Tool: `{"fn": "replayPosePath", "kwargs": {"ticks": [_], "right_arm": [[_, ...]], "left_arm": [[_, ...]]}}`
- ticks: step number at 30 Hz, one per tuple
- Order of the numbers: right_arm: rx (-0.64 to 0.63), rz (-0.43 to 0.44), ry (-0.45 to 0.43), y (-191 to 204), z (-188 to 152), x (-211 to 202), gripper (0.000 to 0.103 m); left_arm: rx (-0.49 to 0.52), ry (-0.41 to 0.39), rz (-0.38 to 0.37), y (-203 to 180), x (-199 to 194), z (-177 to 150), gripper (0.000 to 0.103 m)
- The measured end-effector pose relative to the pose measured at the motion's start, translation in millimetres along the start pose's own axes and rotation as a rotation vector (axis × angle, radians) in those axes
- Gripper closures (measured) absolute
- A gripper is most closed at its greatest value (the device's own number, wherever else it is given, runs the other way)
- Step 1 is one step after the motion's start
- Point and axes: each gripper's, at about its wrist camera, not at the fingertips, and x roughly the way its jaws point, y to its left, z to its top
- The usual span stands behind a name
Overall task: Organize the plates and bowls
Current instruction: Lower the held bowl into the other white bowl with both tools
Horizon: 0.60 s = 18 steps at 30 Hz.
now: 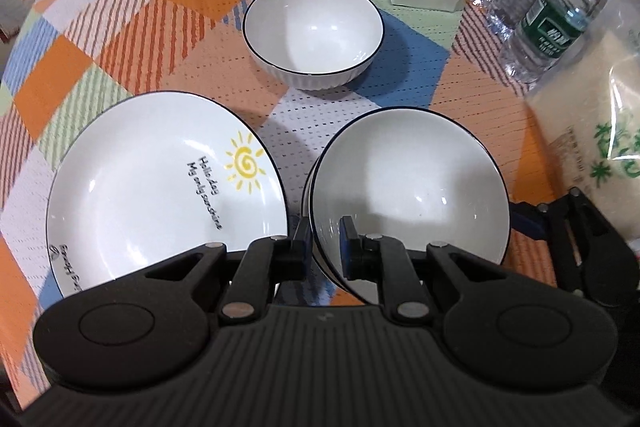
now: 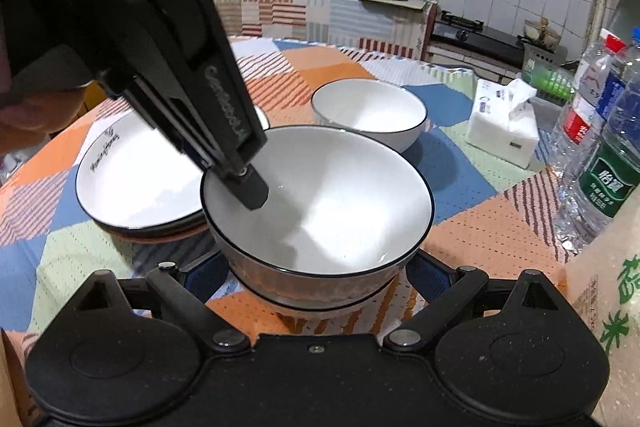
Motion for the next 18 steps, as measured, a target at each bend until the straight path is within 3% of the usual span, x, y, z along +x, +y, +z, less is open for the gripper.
{"fn": "replayPosePath", "kwargs": {"ticks": [10, 18], "right_arm": [[0.017, 0.009, -0.002, -2, -2, -1, 0.005], [-0.006, -0.001, -0.016, 1, -2, -4, 0.005]], "left_arm": [[0.088, -0.035, 0.086, -12, 5, 0, 0.089], [0.111, -0.057, 0.072, -12, 2, -1, 0.082]]}}
